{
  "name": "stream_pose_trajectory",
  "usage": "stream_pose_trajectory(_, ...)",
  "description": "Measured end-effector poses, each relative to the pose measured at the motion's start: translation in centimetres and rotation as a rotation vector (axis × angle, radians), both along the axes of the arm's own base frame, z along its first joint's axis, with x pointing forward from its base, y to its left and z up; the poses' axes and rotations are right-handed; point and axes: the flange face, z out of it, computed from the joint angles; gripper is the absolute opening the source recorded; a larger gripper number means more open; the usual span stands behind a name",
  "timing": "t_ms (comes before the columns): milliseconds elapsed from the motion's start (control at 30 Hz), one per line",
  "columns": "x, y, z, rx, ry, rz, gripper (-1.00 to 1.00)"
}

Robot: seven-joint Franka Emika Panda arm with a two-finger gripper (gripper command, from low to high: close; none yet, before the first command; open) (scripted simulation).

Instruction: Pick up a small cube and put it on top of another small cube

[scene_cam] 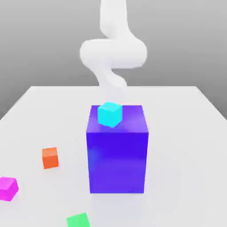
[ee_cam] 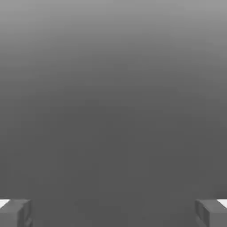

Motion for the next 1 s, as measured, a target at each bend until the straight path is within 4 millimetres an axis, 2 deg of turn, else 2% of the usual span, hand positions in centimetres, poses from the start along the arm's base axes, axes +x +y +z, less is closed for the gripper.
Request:
stream_pose_trajectory(100,3.6,-3.1,-4.6,0.050,0.076,-0.167,0.00)
stream_pose_trajectory(200,6.2,-6.7,-9.3,0.101,0.143,-0.327,0.00)
stream_pose_trajectory(333,8.3,-11.9,-16.1,0.176,0.225,-0.539,0.00)
stream_pose_trajectory(433,8.8,-15.8,-21.4,0.237,0.281,-0.697,0.00)
stream_pose_trajectory(533,8.5,-19.6,-26.9,0.303,0.334,-0.855,0.00)
stream_pose_trajectory(667,6.1,-25.4,-34.3,0.406,0.395,-1.091,0.00)
stream_pose_trajectory(800,3.9,-27.9,-41.5,0.507,0.460,-1.277,0.00)
stream_pose_trajectory(900,1.3,-29.7,-46.8,0.593,0.503,-1.429,0.00)
stream_pose_trajectory(1000,0.6,-30.3,-51.1,0.621,0.515,-1.477,0.00)
